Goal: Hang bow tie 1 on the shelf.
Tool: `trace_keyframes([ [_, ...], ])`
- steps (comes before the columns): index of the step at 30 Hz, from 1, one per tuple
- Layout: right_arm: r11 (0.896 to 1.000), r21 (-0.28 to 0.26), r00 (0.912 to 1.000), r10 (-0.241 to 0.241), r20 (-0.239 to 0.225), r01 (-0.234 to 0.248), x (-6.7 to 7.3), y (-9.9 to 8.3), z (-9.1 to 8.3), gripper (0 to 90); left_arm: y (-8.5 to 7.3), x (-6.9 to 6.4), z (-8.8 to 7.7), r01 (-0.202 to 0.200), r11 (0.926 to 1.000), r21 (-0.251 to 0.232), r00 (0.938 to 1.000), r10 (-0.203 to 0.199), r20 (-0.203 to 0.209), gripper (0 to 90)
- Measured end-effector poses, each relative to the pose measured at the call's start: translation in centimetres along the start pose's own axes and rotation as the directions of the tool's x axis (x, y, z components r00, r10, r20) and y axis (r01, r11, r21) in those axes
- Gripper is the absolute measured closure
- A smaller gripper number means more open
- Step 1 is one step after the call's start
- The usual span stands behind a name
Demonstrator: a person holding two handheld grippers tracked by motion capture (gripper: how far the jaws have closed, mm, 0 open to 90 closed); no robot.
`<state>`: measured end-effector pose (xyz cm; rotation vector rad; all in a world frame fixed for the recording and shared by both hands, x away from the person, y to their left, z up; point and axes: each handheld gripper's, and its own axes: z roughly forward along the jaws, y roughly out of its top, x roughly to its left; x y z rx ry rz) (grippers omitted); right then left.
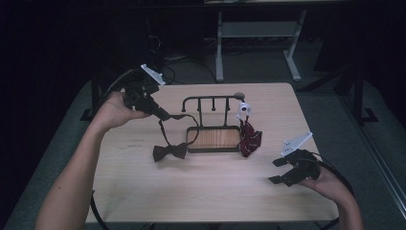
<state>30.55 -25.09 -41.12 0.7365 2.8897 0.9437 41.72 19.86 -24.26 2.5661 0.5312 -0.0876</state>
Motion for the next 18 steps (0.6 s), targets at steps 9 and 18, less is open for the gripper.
trace_keyframes([
  [9, 1.0, 0.003, 1.0, 0.001, 0.004, -0.001, 0.0, 0.0, -0.1, 30.9, 0.4, 0.4, -0.2, 0.01, 1.0, 0.001, 0.9998, -0.01, -0.016, 89.8],
  [18, 1.0, 0.002, 1.0, -0.003, 0.003, 0.003, 0.1, -0.1, -0.2, 30.9, 1.0, 1.0, -0.2, 0.019, 0.9996, 0.019, 0.9992, -0.018, -0.035, 89.8],
])
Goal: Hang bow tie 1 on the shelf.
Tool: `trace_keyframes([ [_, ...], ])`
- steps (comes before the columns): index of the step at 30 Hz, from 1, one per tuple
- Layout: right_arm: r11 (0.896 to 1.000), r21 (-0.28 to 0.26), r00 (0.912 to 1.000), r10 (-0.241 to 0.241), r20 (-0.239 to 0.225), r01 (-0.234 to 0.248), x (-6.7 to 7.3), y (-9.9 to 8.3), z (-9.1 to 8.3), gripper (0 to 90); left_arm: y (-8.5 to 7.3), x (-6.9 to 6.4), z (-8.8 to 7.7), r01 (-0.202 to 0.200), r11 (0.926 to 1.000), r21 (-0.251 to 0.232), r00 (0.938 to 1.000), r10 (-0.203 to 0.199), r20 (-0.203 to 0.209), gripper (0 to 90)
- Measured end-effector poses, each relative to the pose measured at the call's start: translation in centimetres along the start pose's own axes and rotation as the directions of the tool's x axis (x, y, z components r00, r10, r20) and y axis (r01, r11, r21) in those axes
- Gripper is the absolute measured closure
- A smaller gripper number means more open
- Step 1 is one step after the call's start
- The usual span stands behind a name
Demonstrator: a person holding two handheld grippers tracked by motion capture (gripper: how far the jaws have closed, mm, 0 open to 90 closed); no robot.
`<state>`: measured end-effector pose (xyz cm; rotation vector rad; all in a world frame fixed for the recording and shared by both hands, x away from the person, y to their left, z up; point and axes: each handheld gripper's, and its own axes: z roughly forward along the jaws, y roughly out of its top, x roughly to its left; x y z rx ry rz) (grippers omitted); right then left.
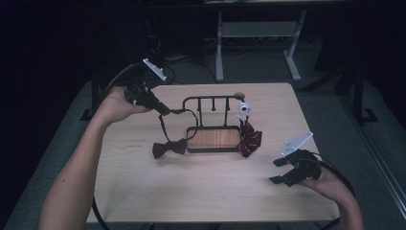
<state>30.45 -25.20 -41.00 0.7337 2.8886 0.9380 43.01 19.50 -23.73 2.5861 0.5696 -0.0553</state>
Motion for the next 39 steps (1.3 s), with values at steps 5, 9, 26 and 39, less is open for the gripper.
trace_keyframes([
  [5, 1.0, 0.004, 1.0, -0.008, 0.006, 0.008, 0.0, 0.0, 0.0, 30.9, 0.2, 0.3, 0.2, 0.01, 0.9999, 0.006, 0.9999, -0.01, -0.007, 89.8],
  [9, 1.0, 0.003, 0.9999, -0.009, 0.006, 0.009, 0.0, 0.1, 0.0, 30.9, 0.3, 0.6, 0.2, 0.015, 0.9999, 0.003, 0.9999, -0.015, -0.008, 89.8],
  [26, 1.0, 0.002, 1.0, -0.002, 0.0, 0.002, -0.2, -0.3, 0.0, 30.9, 0.6, 1.9, 0.6, 0.038, 0.9992, 0.013, 0.9992, -0.037, -0.015, 89.7],
  [39, 1.0, 0.004, 1.0, 0.001, -0.003, -0.001, -0.3, -0.4, 0.1, 30.9, 0.6, 2.8, 1.2, 0.063, 0.9976, 0.03, 0.9977, -0.062, -0.029, 89.5],
])
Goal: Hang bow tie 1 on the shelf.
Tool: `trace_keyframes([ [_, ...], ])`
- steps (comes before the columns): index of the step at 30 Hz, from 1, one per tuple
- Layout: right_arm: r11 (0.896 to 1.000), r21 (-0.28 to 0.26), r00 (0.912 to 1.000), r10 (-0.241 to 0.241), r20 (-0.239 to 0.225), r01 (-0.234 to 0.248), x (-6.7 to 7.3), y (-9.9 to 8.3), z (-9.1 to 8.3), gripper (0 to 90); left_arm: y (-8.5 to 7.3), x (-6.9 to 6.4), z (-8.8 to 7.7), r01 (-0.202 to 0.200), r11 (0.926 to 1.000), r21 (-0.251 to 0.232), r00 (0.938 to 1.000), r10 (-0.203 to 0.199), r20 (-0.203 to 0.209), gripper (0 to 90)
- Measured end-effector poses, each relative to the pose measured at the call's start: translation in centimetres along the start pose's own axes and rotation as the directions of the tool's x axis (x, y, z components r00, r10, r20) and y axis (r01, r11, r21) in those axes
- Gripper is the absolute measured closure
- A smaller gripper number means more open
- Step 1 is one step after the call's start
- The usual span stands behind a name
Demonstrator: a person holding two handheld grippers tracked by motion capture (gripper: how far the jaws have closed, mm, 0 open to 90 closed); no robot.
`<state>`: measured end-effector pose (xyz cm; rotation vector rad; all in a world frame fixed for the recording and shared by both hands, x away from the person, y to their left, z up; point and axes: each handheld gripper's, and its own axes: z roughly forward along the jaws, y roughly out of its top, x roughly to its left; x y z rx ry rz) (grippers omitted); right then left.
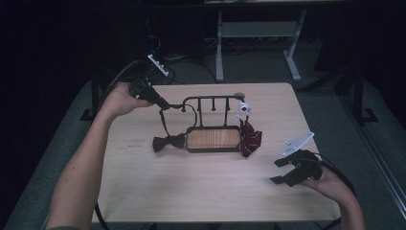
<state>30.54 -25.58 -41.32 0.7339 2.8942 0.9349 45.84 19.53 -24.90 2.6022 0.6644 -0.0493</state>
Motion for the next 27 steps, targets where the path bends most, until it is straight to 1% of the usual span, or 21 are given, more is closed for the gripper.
trace_keyframes([
  [5, 1.0, 0.002, 1.0, -0.009, 0.001, 0.009, -0.08, 0.03, 0.06, 30.9, -0.03, 0.33, 0.08, 0.013, 0.9999, 0.0, 0.9999, -0.013, -0.007, 89.6],
  [6, 1.0, 0.001, 1.0, -0.001, -0.001, 0.001, -0.04, 0.04, 0.06, 30.9, -0.03, 0.39, 0.12, 0.015, 0.9999, 0.007, 0.9998, -0.015, -0.01, 89.5],
  [7, 1.0, 0.001, 1.0, -0.006, -0.001, 0.006, -0.06, 0.05, 0.08, 30.9, -0.03, 0.44, 0.18, 0.012, 0.9999, 0.011, 0.9998, -0.012, -0.015, 89.5],
  [9, 1.0, 0.002, 1.0, -0.005, -0.001, 0.005, -0.08, 0.06, 0.12, 30.9, 0.01, 0.5, 0.24, 0.021, 0.9998, 0.004, 0.9996, -0.021, -0.019, 89.6],
  [10, 1.0, 0.005, 1.0, -0.004, -0.002, 0.004, -0.09, 0.05, 0.14, 30.9, 0.06, 0.55, 0.27, 0.021, 0.9998, 0.004, 0.9997, -0.021, -0.015, 89.6],
  [11, 1.0, 0.007, 1.0, -0.003, -0.002, 0.003, -0.06, 0.04, 0.13, 30.9, 0.13, 0.54, 0.35, 0.019, 0.9998, 0.004, 0.9996, -0.019, -0.022, 89.5],
  [12, 1.0, 0.006, 0.9999, -0.011, 0.0, 0.011, -0.09, 0.01, 0.13, 30.9, 0.2, 0.56, 0.4, 0.021, 0.9998, 0.006, 0.9995, -0.021, -0.023, 89.6],
  [14, 1.0, 0.003, 1.0, -0.002, -0.001, 0.002, 0.01, -0.03, 0.07, 30.9, 0.3, 0.58, 0.55, 0.026, 0.9996, 0.002, 0.9995, -0.026, -0.019, 89.5],
  [16, 1.0, 0.003, 1.0, -0.006, 0.001, 0.006, -0.05, -0.09, 0.02, 30.9, 0.38, 0.69, 0.64, 0.021, 0.9997, 0.011, 0.9996, -0.021, -0.021, 89.5],
  [20, 1.0, 0.003, 1.0, -0.004, 0.002, 0.004, -0.04, -0.09, -0.05, 30.9, 0.35, 0.84, 0.83, 0.026, 0.9995, 0.018, 0.9994, -0.025, -0.025, 89.2],
  [23, 1.0, 0.004, 1.0, -0.004, -0.001, 0.004, -0.06, -0.06, 0.07, 30.9, 0.25, 0.94, 0.8, 0.028, 0.9992, 0.028, 0.9992, -0.027, -0.03, 88.6],
  [25, 1.0, 0.006, 1.0, -0.009, -0.001, 0.009, -0.08, -0.06, 0.13, 30.9, 0.17, 0.98, 0.69, 0.037, 0.9991, 0.02, 0.9989, -0.036, -0.028, 86.7],
  [27, 1.0, 0.008, 0.9999, -0.013, 0.001, 0.013, -0.08, -0.07, 0.13, 30.9, 0.1, 0.92, 0.52, 0.037, 0.9991, 0.02, 0.9987, -0.036, -0.034, 84.9],
])
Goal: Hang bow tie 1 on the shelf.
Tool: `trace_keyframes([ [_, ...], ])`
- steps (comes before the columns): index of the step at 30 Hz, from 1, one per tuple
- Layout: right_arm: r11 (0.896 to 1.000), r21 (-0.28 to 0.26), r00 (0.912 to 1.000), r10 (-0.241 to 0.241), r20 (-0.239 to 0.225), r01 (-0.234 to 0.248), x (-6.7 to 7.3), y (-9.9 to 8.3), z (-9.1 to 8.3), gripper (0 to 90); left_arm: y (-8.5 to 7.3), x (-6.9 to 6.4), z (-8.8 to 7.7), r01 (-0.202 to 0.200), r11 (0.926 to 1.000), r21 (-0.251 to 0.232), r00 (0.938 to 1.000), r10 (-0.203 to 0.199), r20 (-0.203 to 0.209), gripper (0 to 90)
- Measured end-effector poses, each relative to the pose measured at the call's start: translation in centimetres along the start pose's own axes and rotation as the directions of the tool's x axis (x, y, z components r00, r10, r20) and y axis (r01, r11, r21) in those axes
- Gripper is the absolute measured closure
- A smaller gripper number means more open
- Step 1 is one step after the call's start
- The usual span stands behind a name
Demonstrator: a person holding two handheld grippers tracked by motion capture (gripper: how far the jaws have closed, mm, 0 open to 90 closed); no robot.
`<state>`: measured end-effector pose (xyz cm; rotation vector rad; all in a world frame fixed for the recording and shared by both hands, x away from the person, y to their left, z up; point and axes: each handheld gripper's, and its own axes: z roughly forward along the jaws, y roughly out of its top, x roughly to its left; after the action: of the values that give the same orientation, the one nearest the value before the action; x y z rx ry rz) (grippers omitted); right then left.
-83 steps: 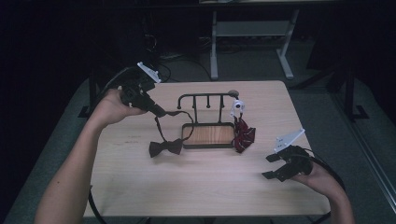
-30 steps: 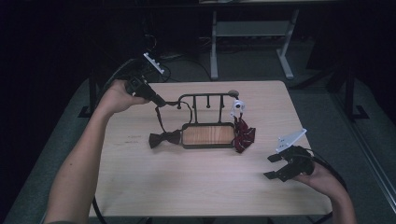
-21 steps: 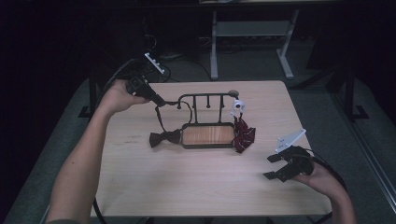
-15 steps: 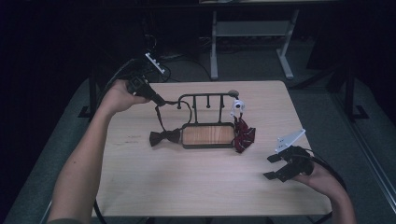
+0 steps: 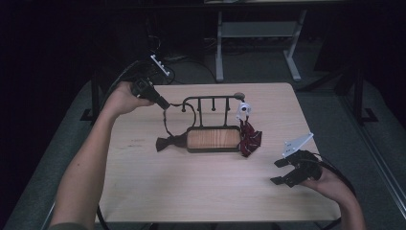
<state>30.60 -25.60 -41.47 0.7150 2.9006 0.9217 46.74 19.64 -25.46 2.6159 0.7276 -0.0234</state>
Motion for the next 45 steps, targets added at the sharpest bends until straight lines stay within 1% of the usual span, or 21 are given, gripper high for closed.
trace_keyframes([
  [3, 1.0, -0.002, 0.9999, 0.014, -0.001, -0.014, 0.1, 0.0, -0.1, 30.9, -0.1, -0.2, -0.1, -0.003, 1.0, -0.003, 1.0, 0.003, -0.001, 82.3],
  [4, 1.0, -0.001, 0.9999, 0.011, 0.001, -0.011, 0.1, 0.1, -0.1, 30.9, -0.1, -0.3, -0.1, -0.003, 1.0, -0.001, 1.0, 0.003, 0.001, 81.9],
  [5, 1.0, 0.0, 0.9999, 0.011, 0.001, -0.011, 0.1, 0.1, -0.1, 30.9, -0.1, -0.3, -0.1, -0.011, 0.9999, 0.006, 0.9999, 0.011, 0.004, 81.9],
  [11, 1.0, -0.001, 0.9999, 0.013, 0.004, -0.013, 0.1, 0.1, 0.0, 30.8, -0.3, -1.0, -0.2, -0.029, 0.9996, 0.002, 0.9995, 0.029, 0.015, 79.6],
  [14, 1.0, 0.0, 0.9998, 0.021, 0.003, -0.021, 0.2, 0.1, 0.0, 30.8, -0.6, -1.4, -0.1, -0.045, 0.999, -0.002, 0.9989, 0.045, 0.014, 78.8],
  [15, 1.0, 0.001, 0.9998, 0.02, 0.006, -0.02, 0.2, 0.1, 0.0, 30.7, -0.8, -1.5, -0.1, -0.039, 0.9992, -0.009, 0.9991, 0.039, 0.017, 78.1],
  [18, 1.0, -0.005, 0.9997, 0.023, 0.006, -0.023, 0.3, 0.2, -0.1, 30.6, -1.3, -1.8, 0.0, -0.043, 0.999, -0.013, 0.9988, 0.043, 0.02, 77.1],
  [20, 1.0, -0.003, 0.9997, 0.02, 0.012, -0.02, 0.3, 0.2, -0.1, 30.5, -1.5, -2.0, 0.0, -0.048, 0.9989, 0.0, 0.9988, 0.048, 0.014, 76.0],
  [21, 1.0, -0.005, 0.9996, 0.025, 0.01, -0.025, 0.3, 0.3, -0.2, 30.5, -1.6, -2.1, -0.1, -0.048, 0.9989, -0.001, 0.9988, 0.048, 0.014, 75.4],
  [24, 1.0, -0.007, 0.9996, 0.027, 0.013, -0.027, 0.3, 0.3, -0.2, 30.2, -1.9, -2.4, -0.4, -0.06, 0.9978, -0.026, 0.998, 0.061, 0.02, 74.6],
  [26, 1.0, -0.008, 0.9995, 0.027, 0.014, -0.027, 0.3, 0.3, -0.2, 30.0, -2.1, -2.7, -0.4, -0.062, 0.9977, -0.027, 0.998, 0.062, 0.013, 73.9],
  [29, 1.0, -0.006, 0.9996, 0.026, 0.014, -0.026, 0.3, 0.3, -0.2, 30.0, -2.6, -2.9, -0.3, -0.067, 0.9971, -0.036, 0.9976, 0.067, 0.015, 72.9],
  [31, 1.0, -0.005, 0.9995, 0.024, 0.021, -0.024, 0.3, 0.3, -0.2, 29.6, -2.8, -3.1, -0.1, -0.071, 0.997, -0.029, 0.9972, 0.072, 0.021, 71.9],
  [32, 1.0, -0.006, 0.9994, 0.031, 0.017, -0.031, 0.3, 0.3, -0.2, 29.6, -2.9, -3.2, 0.0, -0.073, 0.9972, -0.017, 0.9972, 0.074, 0.015, 71.4],
  [33, 0.999, -0.005, 0.9993, 0.031, 0.019, -0.031, 0.3, 0.3, -0.3, 29.6, -3.0, -3.3, 0.0, -0.077, 0.9968, -0.025, 0.997, 0.077, 0.012, 71.1],
  [34, 0.999, -0.006, 0.9993, 0.031, 0.019, -0.031, 0.3, 0.3, -0.3, 29.5, -3.2, -3.4, 0.1, -0.079, 0.9964, -0.031, 0.9966, 0.08, 0.022, 71.0],
  [35, 1.0, -0.009, 0.9994, 0.026, 0.021, -0.026, 0.2, 0.3, -0.3, 29.5, -3.3, -3.5, 0.1, -0.077, 0.9964, -0.036, 0.9967, 0.078, 0.022, 70.9],
  [38, 1.0, -0.011, 0.9992, 0.029, 0.026, -0.029, 0.2, 0.2, -0.5, 29.4, -3.6, -3.6, 0.2, -0.085, 0.9959, -0.032, 0.9961, 0.085, 0.021, 70.3],
  [39, 0.999, -0.012, 0.9992, 0.03, 0.027, -0.029, 0.2, 0.2, -0.5, 29.4, -3.8, -3.7, 0.1, -0.083, 0.9957, -0.042, 0.9962, 0.084, 0.022, 70.1],
  [41, 0.999, -0.013, 0.999, 0.036, 0.024, -0.036, 0.3, 0.1, -0.5, 29.3, -4.0, -3.8, 0.1, -0.083, 0.9956, -0.042, 0.9961, 0.084, 0.024, 69.9],
  [45, 0.999, -0.014, 0.9991, 0.032, 0.029, -0.031, 0.2, 0.1, -0.5, 29.2, -4.5, -4.1, 0.0, -0.086, 0.9946, -0.057, 0.9959, 0.088, 0.024, 69.3],
])
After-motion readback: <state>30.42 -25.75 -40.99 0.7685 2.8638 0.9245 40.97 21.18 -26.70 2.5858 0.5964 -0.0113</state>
